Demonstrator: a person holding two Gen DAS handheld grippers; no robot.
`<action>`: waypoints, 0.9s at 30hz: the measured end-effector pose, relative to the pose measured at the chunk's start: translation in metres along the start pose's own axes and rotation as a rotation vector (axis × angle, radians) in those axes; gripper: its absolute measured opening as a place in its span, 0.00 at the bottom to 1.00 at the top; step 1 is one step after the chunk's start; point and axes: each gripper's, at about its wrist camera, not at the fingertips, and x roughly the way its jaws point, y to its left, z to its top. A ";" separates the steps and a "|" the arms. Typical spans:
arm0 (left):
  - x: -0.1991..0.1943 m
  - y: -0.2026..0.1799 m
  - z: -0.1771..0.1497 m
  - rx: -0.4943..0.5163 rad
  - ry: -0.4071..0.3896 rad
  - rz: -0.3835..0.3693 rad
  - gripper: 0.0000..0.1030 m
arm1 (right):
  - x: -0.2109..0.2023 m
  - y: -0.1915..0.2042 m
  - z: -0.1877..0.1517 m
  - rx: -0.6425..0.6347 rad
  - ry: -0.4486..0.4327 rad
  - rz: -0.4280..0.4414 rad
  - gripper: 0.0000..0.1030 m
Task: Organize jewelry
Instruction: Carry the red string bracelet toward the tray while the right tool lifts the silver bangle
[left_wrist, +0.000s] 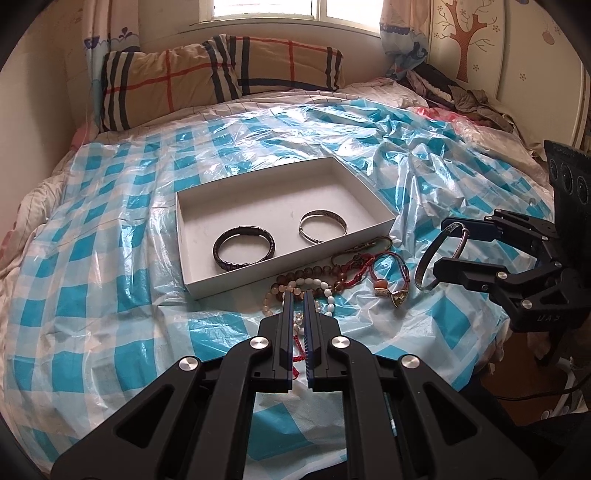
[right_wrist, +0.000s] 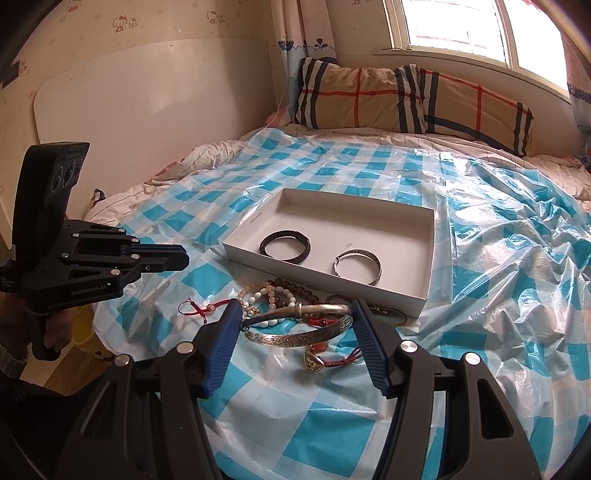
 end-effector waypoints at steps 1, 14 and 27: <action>0.001 0.001 0.002 -0.007 -0.004 -0.004 0.05 | 0.001 -0.001 0.001 0.002 -0.001 0.001 0.58; 0.018 0.014 0.038 -0.025 -0.038 -0.034 0.05 | 0.028 -0.019 0.016 0.027 -0.018 -0.006 0.58; 0.073 0.016 -0.031 0.023 0.182 -0.056 0.57 | 0.038 -0.023 0.008 0.042 -0.003 0.012 0.58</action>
